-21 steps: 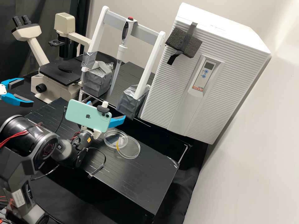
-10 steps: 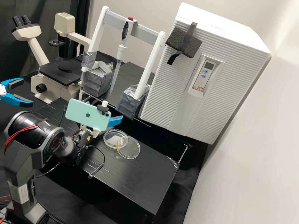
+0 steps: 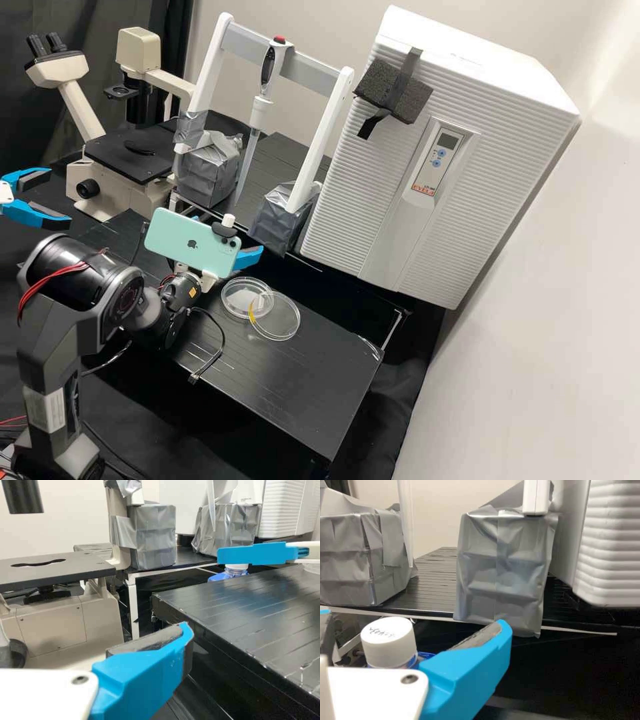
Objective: Open the bottle
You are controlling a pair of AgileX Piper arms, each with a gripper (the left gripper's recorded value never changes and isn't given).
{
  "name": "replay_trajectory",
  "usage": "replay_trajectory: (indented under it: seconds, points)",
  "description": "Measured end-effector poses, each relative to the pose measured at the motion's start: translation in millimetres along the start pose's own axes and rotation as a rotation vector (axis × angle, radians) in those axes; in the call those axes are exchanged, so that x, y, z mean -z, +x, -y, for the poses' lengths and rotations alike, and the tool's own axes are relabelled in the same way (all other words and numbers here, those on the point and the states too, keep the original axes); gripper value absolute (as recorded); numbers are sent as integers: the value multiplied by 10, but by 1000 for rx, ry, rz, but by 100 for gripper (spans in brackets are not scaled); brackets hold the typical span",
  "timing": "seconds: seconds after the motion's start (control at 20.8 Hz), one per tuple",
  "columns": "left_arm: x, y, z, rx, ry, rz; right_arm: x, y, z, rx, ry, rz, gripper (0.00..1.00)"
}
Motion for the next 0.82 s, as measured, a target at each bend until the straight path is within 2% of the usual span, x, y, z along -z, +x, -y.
replay_trajectory:
  seconds: [0.29,0.82]
  points:
    - [-3,-7,9,3,-2,-1,-48,11,19,0,6,30,0]
    - [-3,-7,9,3,-2,-1,-21,16,44,9,5,20,0]
